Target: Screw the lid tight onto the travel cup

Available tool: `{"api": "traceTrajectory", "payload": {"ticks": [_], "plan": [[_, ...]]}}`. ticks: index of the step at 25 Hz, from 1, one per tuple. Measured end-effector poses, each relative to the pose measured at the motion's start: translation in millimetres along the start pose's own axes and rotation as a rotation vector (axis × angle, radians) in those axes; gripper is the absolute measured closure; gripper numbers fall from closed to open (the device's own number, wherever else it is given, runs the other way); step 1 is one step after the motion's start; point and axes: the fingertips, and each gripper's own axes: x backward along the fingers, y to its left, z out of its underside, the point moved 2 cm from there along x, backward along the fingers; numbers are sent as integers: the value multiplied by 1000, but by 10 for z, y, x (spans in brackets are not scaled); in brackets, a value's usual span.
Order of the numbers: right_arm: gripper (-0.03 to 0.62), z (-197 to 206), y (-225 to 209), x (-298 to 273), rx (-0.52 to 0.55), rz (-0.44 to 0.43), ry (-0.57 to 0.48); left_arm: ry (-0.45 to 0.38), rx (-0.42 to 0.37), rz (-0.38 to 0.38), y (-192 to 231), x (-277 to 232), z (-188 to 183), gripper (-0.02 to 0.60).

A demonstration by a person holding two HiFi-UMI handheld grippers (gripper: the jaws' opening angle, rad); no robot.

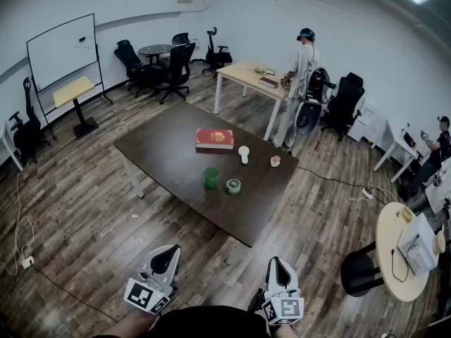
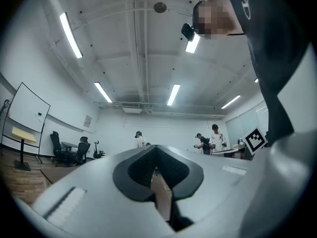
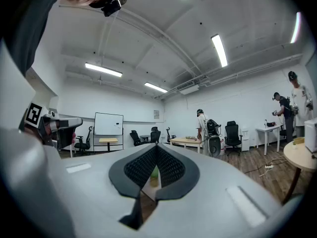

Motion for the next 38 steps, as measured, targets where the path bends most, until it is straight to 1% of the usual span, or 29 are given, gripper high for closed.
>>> {"api": "traceTrajectory", "payload": {"ticks": [6, 9, 11, 15, 17, 20, 26, 29, 32, 34, 38], "plan": [[586, 30, 19, 24, 0, 3, -1, -7, -11, 1, -12, 20, 3, 583], [586, -14, 18, 58, -6, -2, -28, -5, -16, 2, -44, 26, 8, 583], [585, -51, -9, 84, -16, 7, -51, -4, -23, -8, -47, 37, 3, 583], [585, -43, -132, 90, -64, 26, -42, 2, -10, -38, -36, 44, 4, 581], [585, -45, -162, 102, -83, 4, -42, 5, -2, -40, -67, 38, 11, 583], [585, -39, -233, 113, -76, -30, -37, 10, 6, -48, -153, -2, 45, 582], [585, 67, -489, 159, -51, -82, -47, 61, -1, -91, -404, -52, 271, 583], [585, 191, -572, 23, -58, -120, -43, 72, -8, -106, -432, -95, 365, 581], [585, 284, -605, -135, -83, -133, -12, 93, -8, -120, -378, -205, 410, 583], [585, 310, -618, -209, -80, -139, -5, 97, -22, -116, -323, -305, 427, 582], [585, 302, -696, -626, -74, -131, 1, 82, -57, -105, -15, -700, 486, 583]]}}
